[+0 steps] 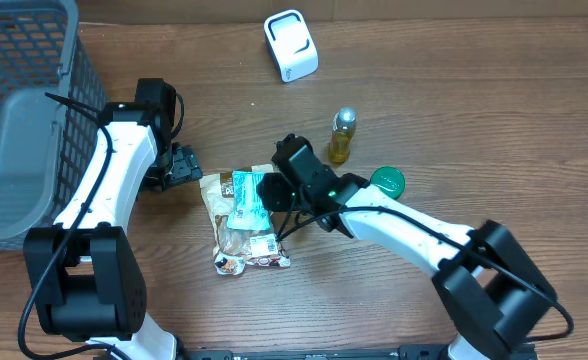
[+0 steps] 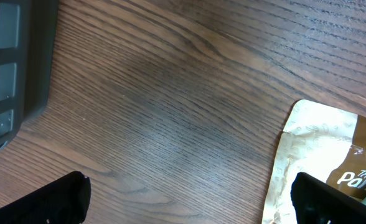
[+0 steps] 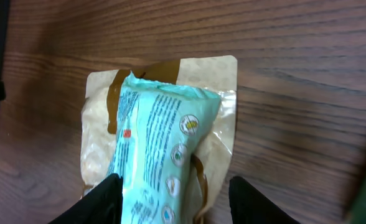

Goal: Scan the item barcode
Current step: 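Grasp the green wipes pack with the right gripper, then lift and reposition the wipes pack on the paper bag with right gripper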

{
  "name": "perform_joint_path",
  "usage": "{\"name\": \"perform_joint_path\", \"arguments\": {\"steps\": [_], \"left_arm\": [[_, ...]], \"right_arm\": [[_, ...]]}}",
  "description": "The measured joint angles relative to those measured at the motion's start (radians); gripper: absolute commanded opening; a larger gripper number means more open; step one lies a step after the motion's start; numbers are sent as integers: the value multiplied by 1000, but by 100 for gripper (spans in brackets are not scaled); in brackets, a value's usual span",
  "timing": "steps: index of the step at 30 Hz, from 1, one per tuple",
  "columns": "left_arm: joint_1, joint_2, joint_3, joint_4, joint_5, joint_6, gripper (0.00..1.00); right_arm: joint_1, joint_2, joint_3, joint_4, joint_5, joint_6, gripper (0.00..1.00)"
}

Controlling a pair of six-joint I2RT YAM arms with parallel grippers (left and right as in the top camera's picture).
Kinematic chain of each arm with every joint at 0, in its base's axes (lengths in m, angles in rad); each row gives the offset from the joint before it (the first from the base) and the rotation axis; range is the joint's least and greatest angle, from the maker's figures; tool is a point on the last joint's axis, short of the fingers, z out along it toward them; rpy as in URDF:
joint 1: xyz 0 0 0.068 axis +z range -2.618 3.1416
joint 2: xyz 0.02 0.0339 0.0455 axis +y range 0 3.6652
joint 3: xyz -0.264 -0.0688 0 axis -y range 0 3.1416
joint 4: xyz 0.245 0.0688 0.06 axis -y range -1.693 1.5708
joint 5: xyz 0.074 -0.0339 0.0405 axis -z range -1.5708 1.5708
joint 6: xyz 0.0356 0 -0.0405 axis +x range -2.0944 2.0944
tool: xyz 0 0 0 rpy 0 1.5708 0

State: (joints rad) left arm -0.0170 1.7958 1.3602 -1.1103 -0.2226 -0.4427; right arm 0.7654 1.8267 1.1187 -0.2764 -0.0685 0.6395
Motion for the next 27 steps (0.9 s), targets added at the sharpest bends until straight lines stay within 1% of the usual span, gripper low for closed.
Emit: {"name": "perform_joint_path", "arguments": {"steps": [5, 6, 7, 8, 9, 16, 24, 27], "left_arm": [[0, 0, 0, 0, 0, 0, 100], [0, 0, 0, 0, 0, 0, 100], [0, 0, 0, 0, 0, 0, 100], [0, 0, 0, 0, 0, 0, 100], [0, 0, 0, 0, 0, 0, 100], [0, 0, 0, 0, 0, 0, 99], [0, 0, 0, 0, 0, 0, 100], [0, 0, 0, 0, 0, 0, 100]], "right_arm": [[24, 69, 0, 49, -3, 26, 51], [31, 83, 0, 55, -4, 30, 48], [37, 100, 0, 64, -5, 32, 34], [44, 116, 0, 71, -5, 31, 17], [47, 122, 0, 76, -6, 39, 4], [42, 103, 0, 84, -13, 45, 4], [-27, -31, -1, 33, -6, 33, 4], [-38, -61, -1, -24, -2, 26, 4]]}}
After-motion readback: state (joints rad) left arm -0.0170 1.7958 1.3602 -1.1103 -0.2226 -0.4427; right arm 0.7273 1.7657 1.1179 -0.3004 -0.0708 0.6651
